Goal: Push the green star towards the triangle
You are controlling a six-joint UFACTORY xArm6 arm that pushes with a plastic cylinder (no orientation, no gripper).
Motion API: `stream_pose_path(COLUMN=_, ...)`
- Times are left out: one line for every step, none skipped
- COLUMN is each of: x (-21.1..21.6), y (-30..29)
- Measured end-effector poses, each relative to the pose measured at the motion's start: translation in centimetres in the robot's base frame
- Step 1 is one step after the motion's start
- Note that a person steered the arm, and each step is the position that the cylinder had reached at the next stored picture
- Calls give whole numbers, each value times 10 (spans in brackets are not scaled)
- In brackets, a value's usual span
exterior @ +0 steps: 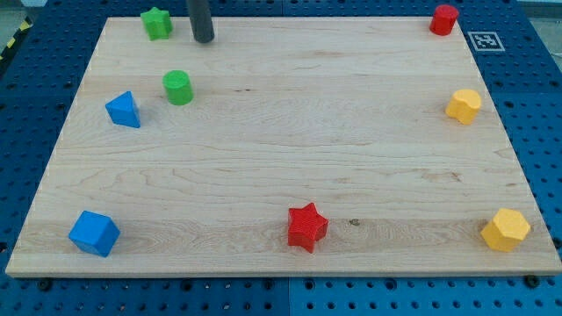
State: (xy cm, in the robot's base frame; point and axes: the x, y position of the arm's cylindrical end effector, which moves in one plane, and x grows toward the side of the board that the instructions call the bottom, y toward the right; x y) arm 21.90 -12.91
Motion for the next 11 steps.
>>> stream_pose_path(x=-27, y=-9)
stream_pose_path(x=-27, y=-29)
stream_pose_path(x=-27, y=-72)
stream_pose_path(x=-27, y=-79)
stream_pose_path(x=-27, y=-79)
stream_pose_path(x=-26, y=-96)
stream_pose_path(x=-26, y=-107)
stream_pose_path(x=-22, y=-108)
stream_pose_path(x=-7, y=-103)
stream_pose_path(x=12, y=-103)
stream_pose_path(x=14, y=-103)
